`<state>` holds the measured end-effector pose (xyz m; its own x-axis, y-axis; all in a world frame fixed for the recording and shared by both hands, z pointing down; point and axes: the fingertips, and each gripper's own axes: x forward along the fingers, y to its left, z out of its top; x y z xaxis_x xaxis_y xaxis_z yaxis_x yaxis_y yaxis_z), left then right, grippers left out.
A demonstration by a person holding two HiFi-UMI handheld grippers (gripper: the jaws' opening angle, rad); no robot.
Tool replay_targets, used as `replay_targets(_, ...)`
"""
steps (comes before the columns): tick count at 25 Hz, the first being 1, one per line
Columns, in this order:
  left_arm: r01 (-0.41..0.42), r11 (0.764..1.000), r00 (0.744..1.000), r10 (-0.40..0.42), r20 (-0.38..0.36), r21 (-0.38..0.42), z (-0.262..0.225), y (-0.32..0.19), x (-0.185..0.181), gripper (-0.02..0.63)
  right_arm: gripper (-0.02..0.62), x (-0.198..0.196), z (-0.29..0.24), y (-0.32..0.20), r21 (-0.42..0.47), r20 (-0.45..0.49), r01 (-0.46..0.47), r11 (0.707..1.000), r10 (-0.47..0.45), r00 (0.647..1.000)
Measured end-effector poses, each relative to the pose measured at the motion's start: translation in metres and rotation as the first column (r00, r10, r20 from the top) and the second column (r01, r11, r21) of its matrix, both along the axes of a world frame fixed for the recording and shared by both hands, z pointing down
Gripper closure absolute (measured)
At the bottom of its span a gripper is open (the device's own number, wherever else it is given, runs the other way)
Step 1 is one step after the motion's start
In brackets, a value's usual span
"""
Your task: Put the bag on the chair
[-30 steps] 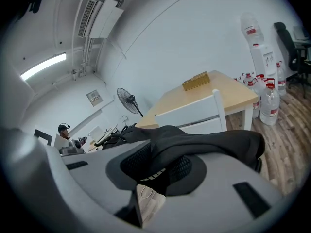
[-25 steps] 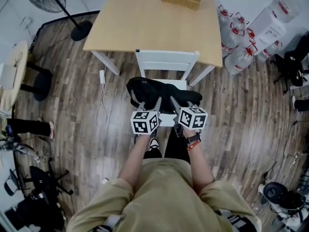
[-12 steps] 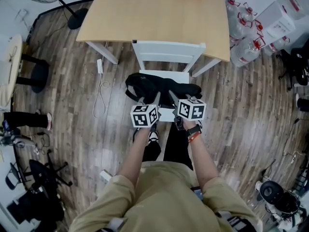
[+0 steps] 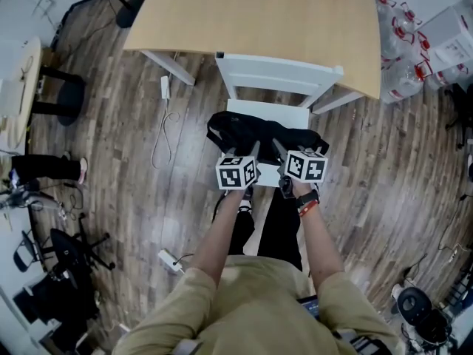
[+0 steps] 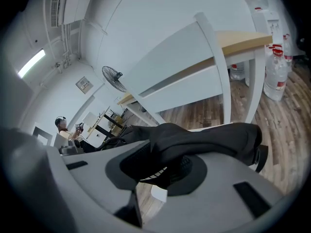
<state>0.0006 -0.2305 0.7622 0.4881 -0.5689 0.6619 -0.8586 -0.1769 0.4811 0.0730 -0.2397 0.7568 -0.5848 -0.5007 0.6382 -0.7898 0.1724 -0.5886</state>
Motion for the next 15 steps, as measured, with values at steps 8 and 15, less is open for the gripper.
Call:
replay_targets(8, 0.031, 0.997, 0.999, -0.031, -0.005, -0.069, 0.044, -0.007, -0.006, 0.524, 0.5, -0.006, 0.047, -0.011, -0.065, 0.003, 0.022, 0.998, -0.022, 1.0)
replay_targets(15, 0.061, 0.991, 0.998, -0.061, 0.0, -0.118, 0.082, -0.012, -0.013, 0.524, 0.499, -0.011, 0.08, -0.02, -0.09, -0.019, 0.026, 0.996, -0.028, 0.999)
